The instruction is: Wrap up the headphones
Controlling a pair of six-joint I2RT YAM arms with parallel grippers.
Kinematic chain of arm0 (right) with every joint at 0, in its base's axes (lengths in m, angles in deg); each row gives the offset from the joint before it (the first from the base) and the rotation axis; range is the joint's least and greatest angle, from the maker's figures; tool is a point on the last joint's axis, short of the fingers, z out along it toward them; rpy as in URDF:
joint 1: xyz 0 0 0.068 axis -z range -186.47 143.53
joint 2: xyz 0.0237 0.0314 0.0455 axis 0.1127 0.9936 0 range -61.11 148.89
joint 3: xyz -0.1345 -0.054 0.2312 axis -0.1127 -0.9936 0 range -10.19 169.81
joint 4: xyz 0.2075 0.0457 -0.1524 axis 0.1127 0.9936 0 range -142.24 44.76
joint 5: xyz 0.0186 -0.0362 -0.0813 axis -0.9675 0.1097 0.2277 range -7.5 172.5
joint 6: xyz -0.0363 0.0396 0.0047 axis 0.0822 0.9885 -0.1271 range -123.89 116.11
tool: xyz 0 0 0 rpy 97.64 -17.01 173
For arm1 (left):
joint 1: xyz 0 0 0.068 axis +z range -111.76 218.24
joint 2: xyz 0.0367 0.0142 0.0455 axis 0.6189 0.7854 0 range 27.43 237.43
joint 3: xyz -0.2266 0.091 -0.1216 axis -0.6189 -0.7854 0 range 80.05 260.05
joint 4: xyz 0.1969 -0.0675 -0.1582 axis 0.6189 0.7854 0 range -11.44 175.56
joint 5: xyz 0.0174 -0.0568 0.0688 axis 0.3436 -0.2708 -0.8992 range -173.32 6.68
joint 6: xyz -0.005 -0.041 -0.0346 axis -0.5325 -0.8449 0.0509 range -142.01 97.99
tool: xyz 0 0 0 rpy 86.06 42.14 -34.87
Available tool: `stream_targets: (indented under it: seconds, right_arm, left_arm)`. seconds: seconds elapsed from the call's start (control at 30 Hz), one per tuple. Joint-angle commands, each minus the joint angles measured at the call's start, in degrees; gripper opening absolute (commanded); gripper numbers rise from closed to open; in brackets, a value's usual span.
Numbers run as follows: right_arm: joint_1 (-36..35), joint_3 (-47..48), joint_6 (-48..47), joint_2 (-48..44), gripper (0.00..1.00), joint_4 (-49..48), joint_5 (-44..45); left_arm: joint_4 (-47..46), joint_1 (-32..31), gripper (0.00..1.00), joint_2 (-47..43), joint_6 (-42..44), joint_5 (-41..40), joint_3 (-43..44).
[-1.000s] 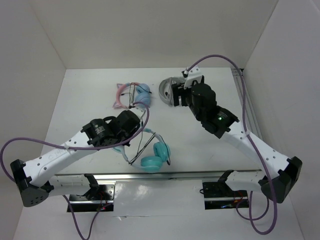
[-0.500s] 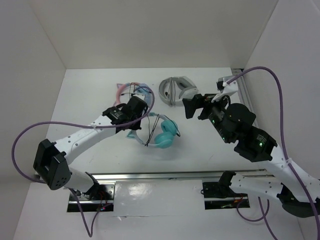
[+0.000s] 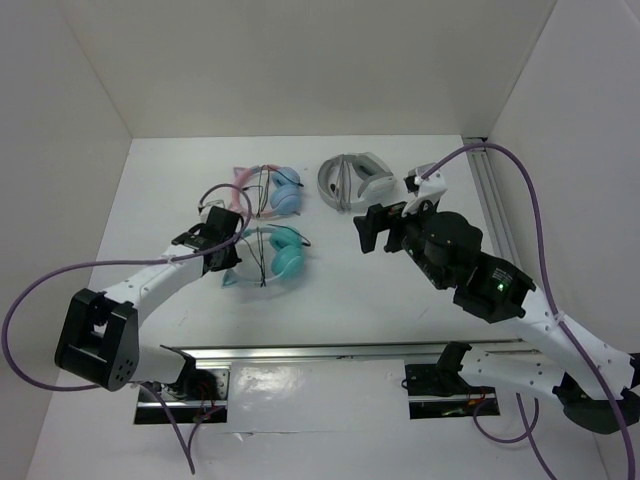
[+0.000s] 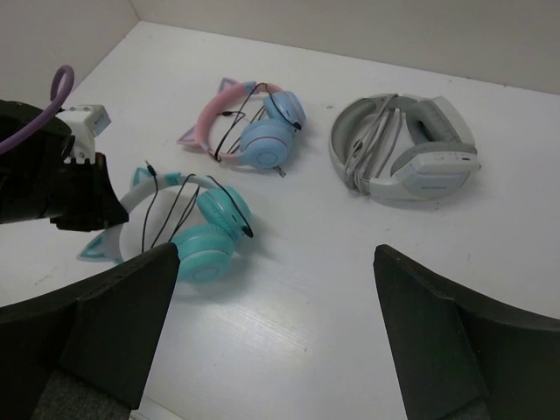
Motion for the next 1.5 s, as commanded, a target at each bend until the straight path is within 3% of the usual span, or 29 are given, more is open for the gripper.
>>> stream_targets:
  seconds: [0.0,0.2,0.4,0.53,0.67,0.8,0.87,0.93,1.17,1.47]
  right_arm:
    - [-0.9,-0.5,-0.6,-0.2,0.99,-2.2,-2.1]
    - [-0.9,-1.6,-0.6,0.3,0.99,-2.8,-3.4]
    - [-0.9,-1.6,-0.6,0.8,0.99,-2.8,-3.4]
    - [-0.9,-2.1,-0.6,0.8,0.99,-2.8,-3.4]
    - [-0.9,-2.1,-0.6,1.3,0.99,-2.8,-3.4]
    - [-0.9,-1.4,-0.6,1.9,0.99,-2.8,-4.5]
    - [-0.9,-0.9,0.2,2.4,0.99,-2.8,-3.8]
    - [-0.9,-0.3,0.2,2.4,0.99,-2.1,-3.8]
    - [-1.5,1.4,4.4,1.2,0.99,0.6,-4.4]
    - [-1.5,-0.8,11.5,-10.4,0.99,12.8,-3.5]
  left_arm:
    - [-9.0,3.5,0.00,-3.6,-5.0,2.3,-2.6]
    - [-14.6,6.4,0.00,-1.3,-4.6,5.0,-6.3]
    - [-13.7,6.4,0.00,3.1,-6.1,3.7,-6.3]
    - [-13.7,8.4,0.11,2.4,-6.7,3.8,-8.4]
    - [-13.0,8.4,0.30,0.5,-7.2,4.4,-9.1]
    - [-13.0,5.8,0.82,-4.3,-6.5,5.1,-9.6]
    - [-12.2,5.2,0.94,-7.4,-6.5,5.1,-9.6]
    - [-9.9,5.2,1.00,-9.3,-7.7,5.1,-9.6]
    - [-3.0,3.4,1.00,-21.5,-10.5,6.0,-7.6]
    - [16.2,-1.6,1.00,-37.4,1.2,10.8,6.0]
